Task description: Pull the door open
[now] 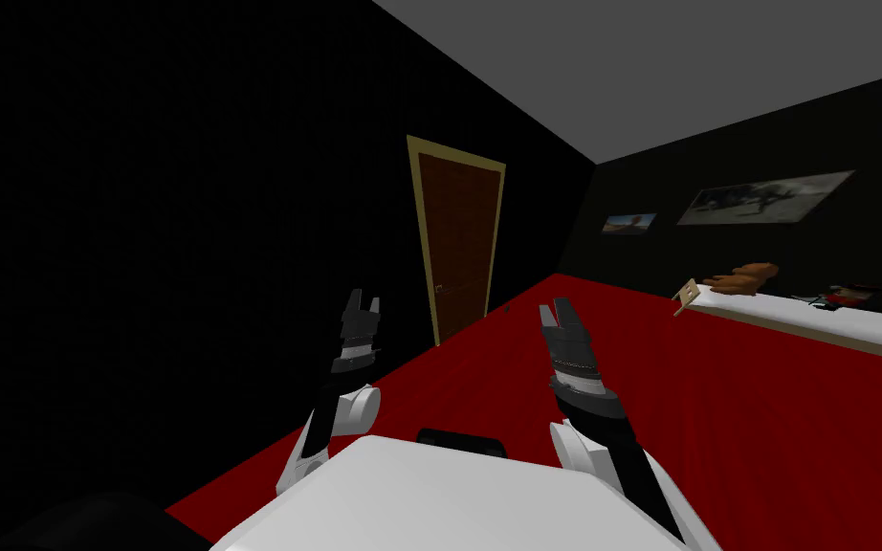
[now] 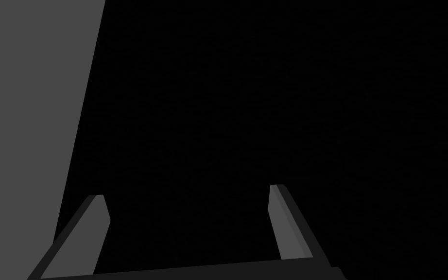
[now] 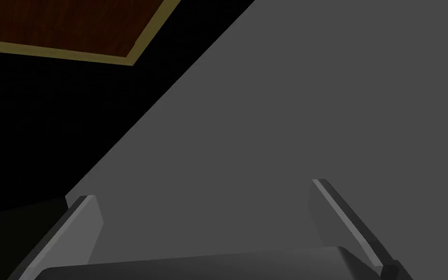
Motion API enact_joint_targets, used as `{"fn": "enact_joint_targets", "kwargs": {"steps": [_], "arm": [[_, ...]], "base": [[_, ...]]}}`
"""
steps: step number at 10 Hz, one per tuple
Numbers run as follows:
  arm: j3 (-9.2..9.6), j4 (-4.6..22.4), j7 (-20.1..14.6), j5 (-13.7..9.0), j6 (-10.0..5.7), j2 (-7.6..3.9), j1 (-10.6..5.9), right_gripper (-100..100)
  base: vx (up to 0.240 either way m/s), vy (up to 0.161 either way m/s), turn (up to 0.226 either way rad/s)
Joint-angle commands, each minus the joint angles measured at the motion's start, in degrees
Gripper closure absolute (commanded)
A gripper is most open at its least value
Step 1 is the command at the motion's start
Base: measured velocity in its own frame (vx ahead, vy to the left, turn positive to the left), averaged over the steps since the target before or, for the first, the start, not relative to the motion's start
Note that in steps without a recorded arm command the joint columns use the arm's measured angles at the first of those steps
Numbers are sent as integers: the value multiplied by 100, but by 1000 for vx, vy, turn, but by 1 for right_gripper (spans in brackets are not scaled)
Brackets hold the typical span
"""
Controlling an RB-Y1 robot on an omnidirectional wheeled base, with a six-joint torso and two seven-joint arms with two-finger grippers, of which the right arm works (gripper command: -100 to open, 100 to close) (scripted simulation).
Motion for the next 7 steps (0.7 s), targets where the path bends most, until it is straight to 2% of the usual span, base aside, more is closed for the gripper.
{"fn": "enact_joint_targets", "kwargs": {"steps": [1, 3, 4, 7], "arm": [[7, 197, -59, -21, -47, -47, -63, -100], [14, 393, -118, -42, -94, -91, -126, -100], [23, 630, -190, -68, -151, -144, -203, -100], [39, 1082, -324, -116, -258, -241, -346, -100]], "base": [[44, -4, 84], [60, 9, 71], [78, 19, 127], [91, 21, 90]]}}
